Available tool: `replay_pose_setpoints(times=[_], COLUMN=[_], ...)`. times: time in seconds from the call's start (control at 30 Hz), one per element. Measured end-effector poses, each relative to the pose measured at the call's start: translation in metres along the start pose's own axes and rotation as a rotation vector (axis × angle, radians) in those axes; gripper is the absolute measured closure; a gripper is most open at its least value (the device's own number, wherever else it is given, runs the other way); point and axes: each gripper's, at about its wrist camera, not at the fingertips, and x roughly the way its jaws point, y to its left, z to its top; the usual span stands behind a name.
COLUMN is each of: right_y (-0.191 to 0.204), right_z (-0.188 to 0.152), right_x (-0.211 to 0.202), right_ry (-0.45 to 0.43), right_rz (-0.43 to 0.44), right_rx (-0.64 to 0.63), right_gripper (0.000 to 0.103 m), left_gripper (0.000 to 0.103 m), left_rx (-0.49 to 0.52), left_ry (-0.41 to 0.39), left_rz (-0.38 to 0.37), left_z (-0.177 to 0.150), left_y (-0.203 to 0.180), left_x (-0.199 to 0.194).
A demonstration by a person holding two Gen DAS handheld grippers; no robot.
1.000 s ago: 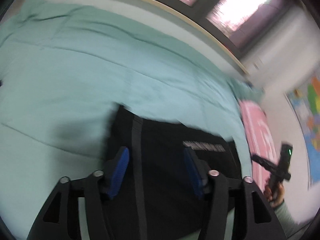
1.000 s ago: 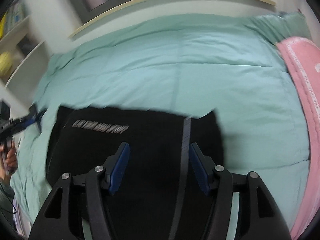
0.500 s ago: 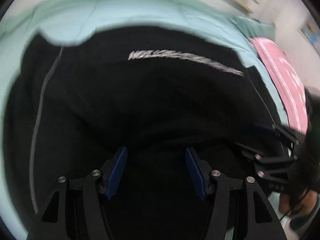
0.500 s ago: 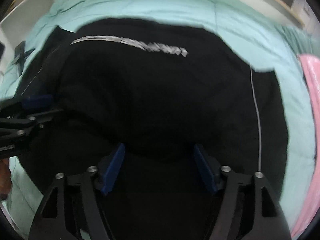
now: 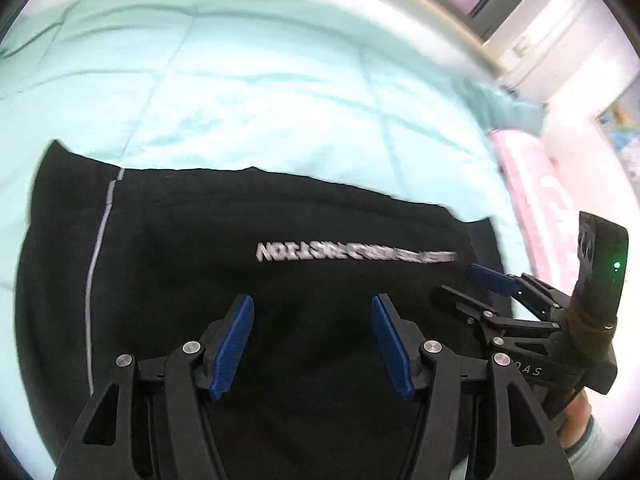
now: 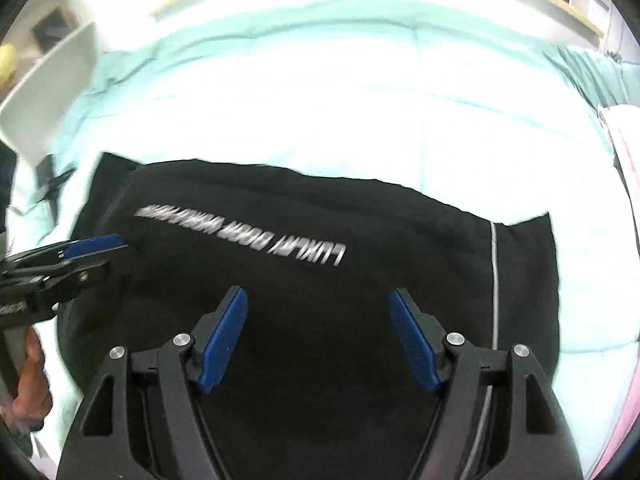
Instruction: Fold large clothes
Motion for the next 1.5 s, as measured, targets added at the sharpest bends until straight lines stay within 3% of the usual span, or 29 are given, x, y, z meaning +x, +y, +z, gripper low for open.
replay_pose_setpoints(times=[0.13,0.23,0.4,0.53,0.63,0.7,0.8,0.93,1.07,1.17,1.4,1.5], right_y=[-0.016,-0.015,-0.019,-0.004,0.014,0.023,0.045,0.043,0.035,0.02,-0.072,-0.097], right_z=[-0.003,-0.003,-0.009,-0.045,-0.072,-0.101,-0.108,-0.112,-0.115,-0.119,-0.099,-0.084], right_x=[0.055,0.062,0.017,-0.046,-0.058,-0.05,-0.016,-0.003,-0.04,-0.072,-0.14,-0.149], right_ry=[0.123,0.173,0.116,0.036,0.066,0.114,0.177,0.197,0.163,0.101,-0.045,-0.084], right_rz=[0.033,-0.001,0.095,0.145,0.127,0.091,0.027,0.013,0.053,0.031,-0.069,-0.089], right_rx=[0.074,0.049,0.06,-0.023,-0.112,-0.162,-0.148,-0.096,-0.039,-0.003,0.131,0.176], right_gripper=[0.023,0.019,0.022,0.021,0.021,0.022,0.022,0.022,0.022,0.022,0.021,0.016], left_gripper=[0.041,0.041,0.041,0.041,0.041,0.041,0.041,0.041,0.041,0.041,0.04,0.037], left_rx=[-0.075,-0.087,-0.065,0.06,0.135,0.121,0.132,0.084,0.097,0.044,-0.03,-0.083], left_ry=[0.125,0.135,0.084,0.029,0.072,0.103,0.157,0.162,0.102,0.025,-0.115,-0.132], left_rz=[0.003,-0.023,-0.115,-0.147,-0.121,-0.081,0.034,0.059,0.047,0.022,0.113,0.099], left_z=[0.006,0.009,-0.005,-0.041,-0.077,-0.099,-0.12,-0.119,-0.117,-0.117,-0.092,-0.082], left_y=[0.019,0.023,0.024,0.015,0.011,0.015,0.018,0.021,0.02,0.035,0.09,0.122], left_x=[0.051,0.044,-0.008,-0.066,-0.08,-0.07,-0.034,-0.028,-0.067,-0.108,-0.178,-0.191])
